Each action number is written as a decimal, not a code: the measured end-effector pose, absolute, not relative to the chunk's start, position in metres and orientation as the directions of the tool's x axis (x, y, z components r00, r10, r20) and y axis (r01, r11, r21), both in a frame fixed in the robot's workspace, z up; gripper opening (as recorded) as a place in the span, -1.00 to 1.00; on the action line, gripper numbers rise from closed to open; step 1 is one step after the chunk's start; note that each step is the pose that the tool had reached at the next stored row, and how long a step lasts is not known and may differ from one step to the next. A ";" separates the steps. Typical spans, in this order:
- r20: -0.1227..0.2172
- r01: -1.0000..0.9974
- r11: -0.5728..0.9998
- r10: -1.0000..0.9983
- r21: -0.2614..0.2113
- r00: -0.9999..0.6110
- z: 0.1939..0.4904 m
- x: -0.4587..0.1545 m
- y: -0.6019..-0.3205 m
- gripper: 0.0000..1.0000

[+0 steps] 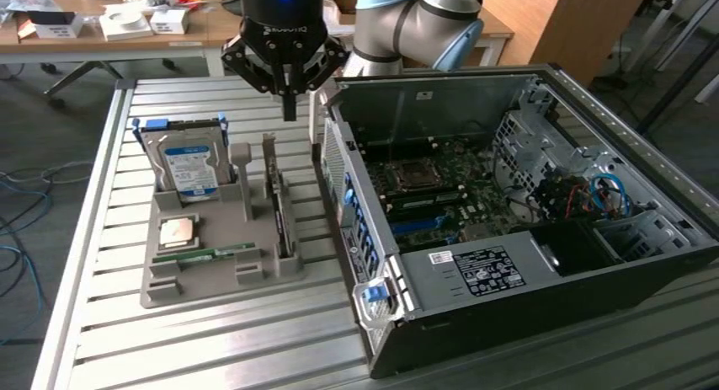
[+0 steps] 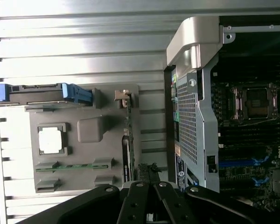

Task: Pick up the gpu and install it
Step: 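Reach for the gpu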

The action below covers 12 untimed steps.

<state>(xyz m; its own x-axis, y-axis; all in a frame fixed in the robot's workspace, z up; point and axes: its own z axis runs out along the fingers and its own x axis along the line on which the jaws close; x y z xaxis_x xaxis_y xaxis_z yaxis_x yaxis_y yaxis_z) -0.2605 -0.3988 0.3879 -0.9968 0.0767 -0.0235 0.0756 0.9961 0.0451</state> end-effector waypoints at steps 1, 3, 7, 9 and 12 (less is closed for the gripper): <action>-0.023 0.075 0.996 0.076 0.045 -0.997 0.388 -0.261 -0.399 -0.79; -0.023 0.075 0.996 0.076 0.045 -0.997 0.388 -0.264 -0.399 -0.79; -0.024 0.075 0.996 0.077 0.045 -0.997 0.388 -0.268 -0.399 -0.79; -0.023 0.075 0.996 0.076 0.045 -0.997 0.388 -0.268 -0.399 -0.79; -0.023 0.076 0.996 0.077 0.045 -0.997 0.388 -0.269 -0.399 -0.79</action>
<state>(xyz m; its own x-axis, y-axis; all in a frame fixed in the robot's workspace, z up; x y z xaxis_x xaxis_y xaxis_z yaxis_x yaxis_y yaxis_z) -0.2686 -0.3989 0.3878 -0.9968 0.0766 -0.0234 0.0755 0.9961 0.0451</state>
